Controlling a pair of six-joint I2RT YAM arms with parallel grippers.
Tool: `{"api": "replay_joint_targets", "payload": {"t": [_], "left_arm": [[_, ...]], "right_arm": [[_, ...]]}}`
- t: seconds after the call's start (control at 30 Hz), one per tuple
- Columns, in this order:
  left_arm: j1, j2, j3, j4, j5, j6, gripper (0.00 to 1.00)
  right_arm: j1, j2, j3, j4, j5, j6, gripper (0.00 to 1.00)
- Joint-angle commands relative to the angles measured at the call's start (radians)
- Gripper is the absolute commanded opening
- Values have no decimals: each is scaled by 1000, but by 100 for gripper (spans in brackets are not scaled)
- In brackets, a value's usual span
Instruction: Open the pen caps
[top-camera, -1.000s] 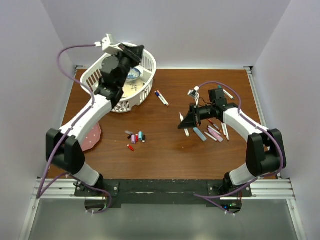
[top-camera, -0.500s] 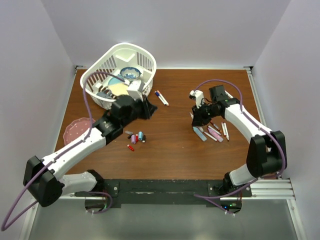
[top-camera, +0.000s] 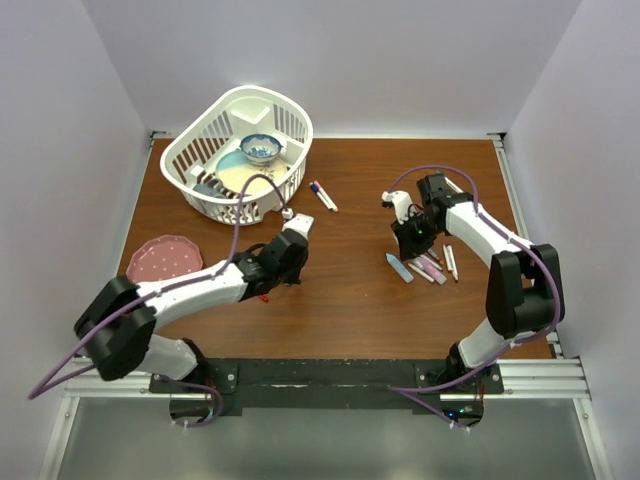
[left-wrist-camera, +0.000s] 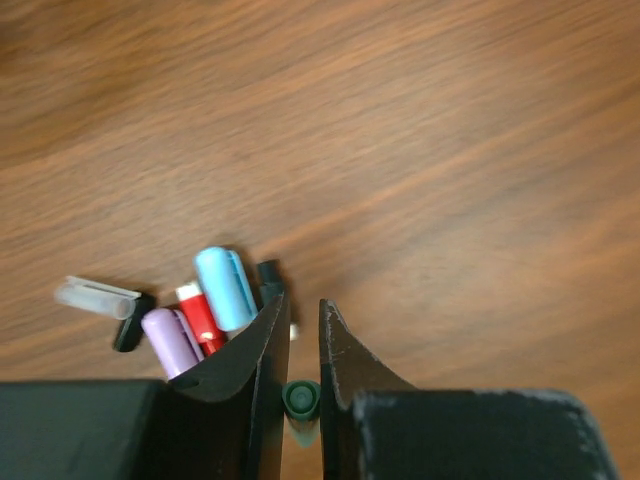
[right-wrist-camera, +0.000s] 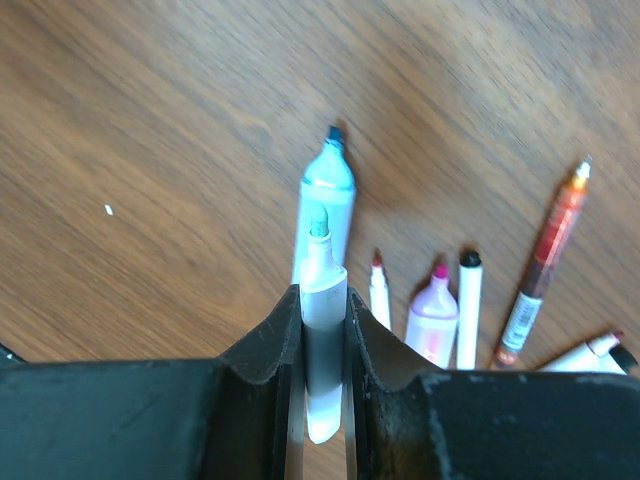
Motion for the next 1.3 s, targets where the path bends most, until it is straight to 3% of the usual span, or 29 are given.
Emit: {"api": "replay_joint_targets", "payload": {"t": [0.0, 0.23, 0.37, 0.53, 0.8, 1.0, 1.1, 1.2, 1.23, 1.27], "left_arm": [[-10, 134, 99, -23, -163, 61, 0], [-23, 283, 166, -13, -186, 85, 13], [-24, 303, 166, -9, -207, 89, 26], [-26, 314, 169, -11, -223, 94, 34], [-26, 246, 178, -16, -201, 121, 41], [-24, 93, 166, 9, -168, 157, 47], [-23, -37, 159, 20, -143, 175, 55], [-23, -152, 142, 35, -111, 198, 76], [-17, -182, 136, 43, -77, 221, 87], [-12, -206, 131, 43, -56, 233, 90]], "right_arm": [[-14, 18, 39, -21, 28, -24, 9], [-27, 28, 44, -34, 25, -34, 11], [-27, 38, 45, -40, 31, -39, 12], [-27, 80, 48, -54, 69, -33, 15], [-30, 113, 48, -55, 124, -27, 25], [-31, 113, 50, -57, 124, -27, 33], [-36, 101, 54, -63, 114, -28, 33], [-69, 54, 67, -60, 60, -30, 33], [-83, 40, 74, -55, 25, -30, 34], [-97, 26, 79, -48, -1, -28, 36]]}}
